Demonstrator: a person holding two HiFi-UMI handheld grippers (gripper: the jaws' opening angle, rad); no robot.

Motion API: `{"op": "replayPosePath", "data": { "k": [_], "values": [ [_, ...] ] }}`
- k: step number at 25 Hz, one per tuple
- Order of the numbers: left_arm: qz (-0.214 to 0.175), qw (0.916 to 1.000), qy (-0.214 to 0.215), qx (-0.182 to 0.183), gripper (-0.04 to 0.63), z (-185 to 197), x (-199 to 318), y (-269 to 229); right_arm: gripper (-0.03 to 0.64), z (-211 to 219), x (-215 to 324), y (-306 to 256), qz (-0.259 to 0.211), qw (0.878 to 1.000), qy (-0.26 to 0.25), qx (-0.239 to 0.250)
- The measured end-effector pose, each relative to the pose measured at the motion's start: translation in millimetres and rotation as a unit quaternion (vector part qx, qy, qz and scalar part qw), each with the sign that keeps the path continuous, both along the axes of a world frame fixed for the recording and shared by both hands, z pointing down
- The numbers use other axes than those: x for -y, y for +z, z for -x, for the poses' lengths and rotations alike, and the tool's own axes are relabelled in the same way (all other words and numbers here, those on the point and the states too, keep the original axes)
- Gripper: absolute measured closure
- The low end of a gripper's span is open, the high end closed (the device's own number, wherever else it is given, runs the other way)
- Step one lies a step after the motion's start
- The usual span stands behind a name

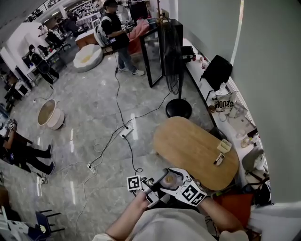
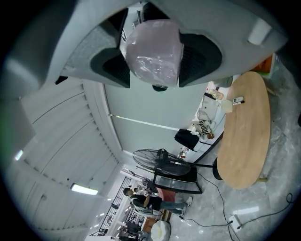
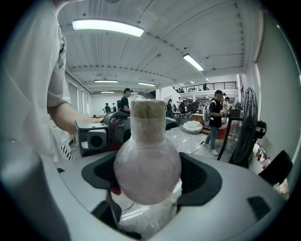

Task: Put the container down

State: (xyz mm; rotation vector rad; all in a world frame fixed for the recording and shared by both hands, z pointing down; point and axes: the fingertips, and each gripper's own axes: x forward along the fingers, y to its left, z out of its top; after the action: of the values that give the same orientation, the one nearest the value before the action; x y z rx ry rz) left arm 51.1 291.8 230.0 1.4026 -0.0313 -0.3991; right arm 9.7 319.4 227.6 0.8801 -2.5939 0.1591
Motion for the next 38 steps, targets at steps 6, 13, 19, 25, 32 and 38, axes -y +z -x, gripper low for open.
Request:
{"op": "replayPosePath", "data": {
  "k": [6,13,19,25,32,38],
  "values": [
    [-0.001,0.9999,0.003,0.013,0.275,-13,45,21,0.229,-13,44,21,0.016,1.000,0.002,-0.002],
    [0.021,0.9993,0.023,0.022,0.275,-14,100,59,0.229,-12,101,59,0.040,0.999,0.008,0.008],
    [0.035,0.9979,0.045,0.030,0.275,-6,166,103,0.229,-3,169,104,0.067,0.997,0.026,0.006],
    [0.081,0.9950,0.057,0.007,0.275,2,233,159,0.230,5,235,158,0.091,0.995,0.047,0.017],
    [0.095,0.9919,0.082,0.017,0.275,-5,297,220,0.230,-1,301,220,0.115,0.991,0.070,0.022],
    [0.100,0.9914,0.082,0.026,0.273,-17,339,281,0.230,-16,344,285,0.136,0.987,0.077,0.024]
  ]
}}
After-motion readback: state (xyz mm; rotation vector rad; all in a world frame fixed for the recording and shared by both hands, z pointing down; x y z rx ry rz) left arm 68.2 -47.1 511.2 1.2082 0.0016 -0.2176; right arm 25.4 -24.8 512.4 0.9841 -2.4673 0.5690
